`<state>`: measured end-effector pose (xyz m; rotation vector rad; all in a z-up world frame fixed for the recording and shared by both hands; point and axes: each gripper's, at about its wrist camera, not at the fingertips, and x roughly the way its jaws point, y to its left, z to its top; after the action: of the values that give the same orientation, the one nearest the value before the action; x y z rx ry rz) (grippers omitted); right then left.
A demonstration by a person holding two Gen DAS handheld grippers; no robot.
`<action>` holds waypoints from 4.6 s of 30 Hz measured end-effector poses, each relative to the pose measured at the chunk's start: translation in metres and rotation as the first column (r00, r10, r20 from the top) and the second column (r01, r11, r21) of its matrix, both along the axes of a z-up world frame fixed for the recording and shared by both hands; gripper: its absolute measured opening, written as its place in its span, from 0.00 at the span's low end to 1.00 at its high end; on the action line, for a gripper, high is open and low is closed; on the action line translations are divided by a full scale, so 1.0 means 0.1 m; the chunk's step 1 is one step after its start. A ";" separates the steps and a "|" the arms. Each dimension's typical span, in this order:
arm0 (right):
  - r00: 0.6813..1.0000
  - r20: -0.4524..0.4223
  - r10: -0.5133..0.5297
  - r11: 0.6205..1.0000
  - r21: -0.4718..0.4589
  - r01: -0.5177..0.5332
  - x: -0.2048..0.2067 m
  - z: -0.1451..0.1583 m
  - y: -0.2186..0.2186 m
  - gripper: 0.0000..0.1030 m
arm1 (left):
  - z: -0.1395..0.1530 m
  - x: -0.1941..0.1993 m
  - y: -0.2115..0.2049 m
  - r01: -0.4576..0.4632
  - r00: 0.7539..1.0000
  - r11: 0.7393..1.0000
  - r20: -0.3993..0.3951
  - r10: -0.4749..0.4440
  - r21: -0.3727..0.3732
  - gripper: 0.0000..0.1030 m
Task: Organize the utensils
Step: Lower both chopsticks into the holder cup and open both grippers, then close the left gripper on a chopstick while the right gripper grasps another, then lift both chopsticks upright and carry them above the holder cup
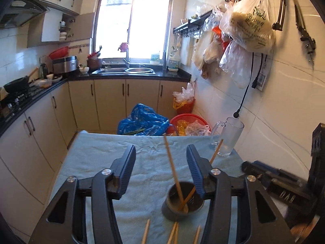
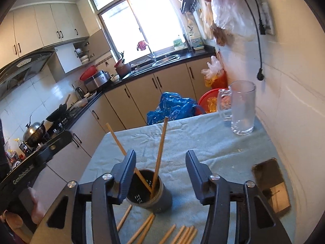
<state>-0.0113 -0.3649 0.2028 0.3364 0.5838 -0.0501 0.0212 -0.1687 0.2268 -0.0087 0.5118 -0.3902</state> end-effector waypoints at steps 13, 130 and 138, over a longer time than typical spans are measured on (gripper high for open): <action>0.960 -0.279 -0.015 0.994 -0.108 -0.015 -0.96 -0.36 -0.25 0.67 | -0.80 -0.42 0.69 -0.063 0.984 0.990 -0.158 0.083 0.129 0.62; 0.997 -0.017 0.076 0.973 -0.216 -0.078 -1.43 0.05 0.43 0.06 | -0.10 -1.36 0.52 0.147 0.989 0.989 -0.030 -0.147 0.019 0.05; 0.995 0.074 0.072 0.979 -0.195 -0.057 -1.12 0.36 0.39 0.06 | 0.25 -1.00 0.34 0.147 0.989 0.989 0.012 -0.147 -0.020 0.05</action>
<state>-0.1233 -0.3255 0.2385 0.1304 0.5046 -0.0300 -0.0785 -0.1346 0.2520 0.0113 0.4990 -0.5400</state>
